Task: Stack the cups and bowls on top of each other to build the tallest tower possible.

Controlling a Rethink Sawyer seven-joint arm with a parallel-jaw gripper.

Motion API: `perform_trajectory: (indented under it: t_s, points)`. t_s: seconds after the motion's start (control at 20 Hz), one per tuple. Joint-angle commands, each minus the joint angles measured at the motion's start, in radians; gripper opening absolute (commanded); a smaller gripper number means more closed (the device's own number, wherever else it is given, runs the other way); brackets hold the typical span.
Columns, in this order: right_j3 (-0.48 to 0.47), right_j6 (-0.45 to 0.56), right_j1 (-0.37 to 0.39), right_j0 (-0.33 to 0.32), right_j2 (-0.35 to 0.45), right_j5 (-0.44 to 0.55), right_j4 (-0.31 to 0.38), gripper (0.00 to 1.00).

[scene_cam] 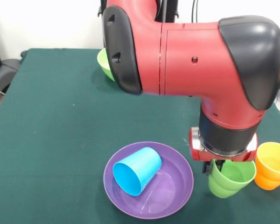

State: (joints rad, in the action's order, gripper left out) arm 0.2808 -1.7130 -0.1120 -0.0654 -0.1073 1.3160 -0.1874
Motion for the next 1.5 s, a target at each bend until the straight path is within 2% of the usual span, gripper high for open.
perform_trajectory:
  t_s: [0.05, 0.35, 0.6, 0.95, 1.25, 1.45, 1.5]
  points:
    - [-0.017, 0.279, -0.046, -0.029, 0.121, 0.068, -0.006, 0.0]
    - [-0.049, 0.295, -0.053, -0.04, 0.118, 0.08, -0.03, 0.0]
    - [-0.109, 0.299, -0.06, -0.04, 0.068, 0.145, -0.061, 0.0]
    - [-0.141, 0.282, -0.057, -0.029, -0.013, 0.21, -0.128, 0.0]
    - [-0.159, 0.282, -0.066, -0.026, -0.105, 0.23, -0.224, 0.0]
    - [-0.179, 0.305, -0.087, -0.032, -0.208, 0.217, -0.318, 0.0]
    - [-0.19, 0.315, -0.098, -0.037, -0.255, 0.213, -0.356, 0.0]
